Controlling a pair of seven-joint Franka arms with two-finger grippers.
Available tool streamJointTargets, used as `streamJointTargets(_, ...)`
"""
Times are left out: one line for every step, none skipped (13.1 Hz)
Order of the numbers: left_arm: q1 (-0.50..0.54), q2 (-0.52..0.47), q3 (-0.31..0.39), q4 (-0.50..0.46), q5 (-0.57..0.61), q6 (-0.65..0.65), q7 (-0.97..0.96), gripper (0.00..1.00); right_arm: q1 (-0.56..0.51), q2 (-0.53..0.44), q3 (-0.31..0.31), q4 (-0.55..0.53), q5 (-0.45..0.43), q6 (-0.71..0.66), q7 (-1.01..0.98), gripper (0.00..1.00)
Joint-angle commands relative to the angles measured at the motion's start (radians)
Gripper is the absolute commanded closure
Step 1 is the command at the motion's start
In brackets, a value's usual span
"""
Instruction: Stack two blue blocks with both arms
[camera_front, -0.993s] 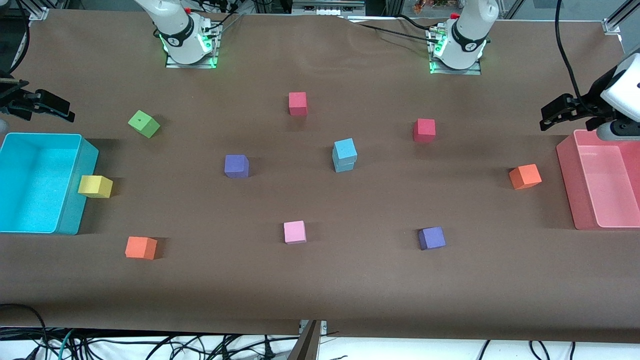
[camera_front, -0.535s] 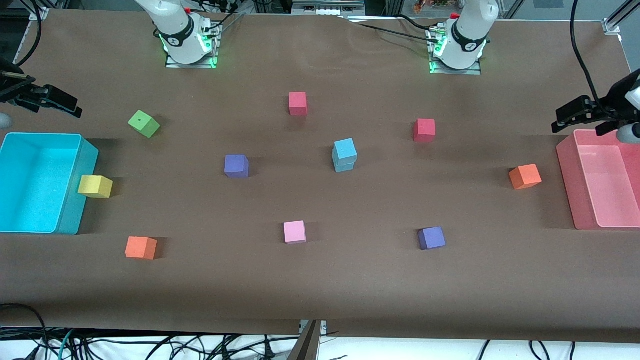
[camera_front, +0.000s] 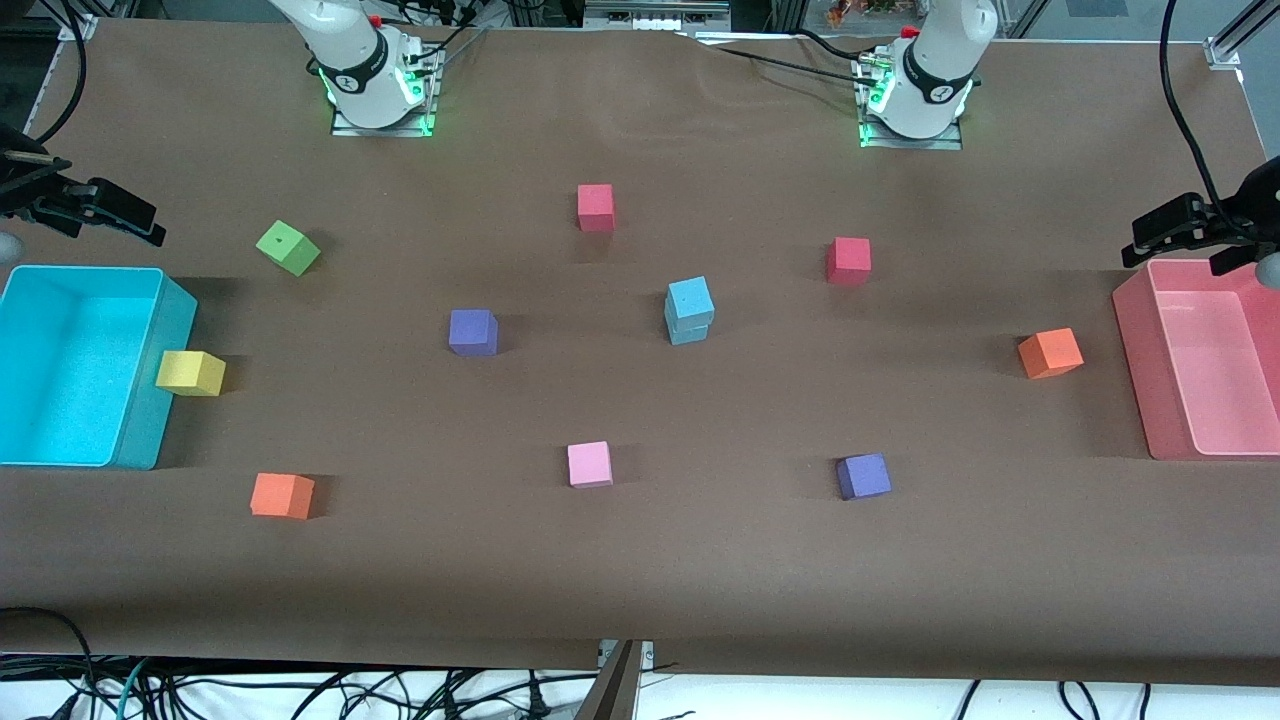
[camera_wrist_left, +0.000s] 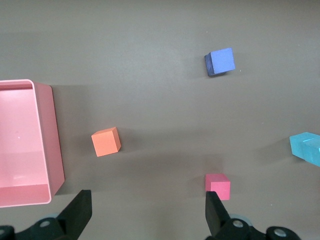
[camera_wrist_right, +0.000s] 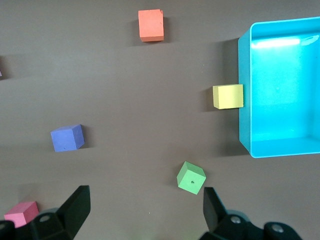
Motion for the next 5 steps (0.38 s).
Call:
streamJointTargets(0.008,0.015,-0.003,0.033,0.019,-0.003,0.035,0.0,-0.016,-0.01,0.009,-0.013,0.009,0.019,-0.019,0.0)
streamJointTargets(0.008,0.015,-0.005,0.033,0.021,0.001,0.035,0.0,-0.016,-0.01,0.009,-0.013,0.009,0.022,-0.019,0.0)
streamJointTargets(0.008,0.015,-0.005,0.033,0.021,0.006,0.037,0.0,-0.016,-0.01,0.009,-0.013,0.007,0.026,-0.019,0.0)
streamJointTargets(0.008,0.012,-0.005,0.033,0.021,0.005,0.038,0.0,-0.016,-0.01,0.009,-0.014,0.006,0.029,-0.019,0.0)
streamJointTargets(0.008,0.01,-0.008,0.032,0.03,0.003,0.037,0.0,-0.016,-0.008,0.009,-0.014,0.006,0.028,-0.019,0.0)
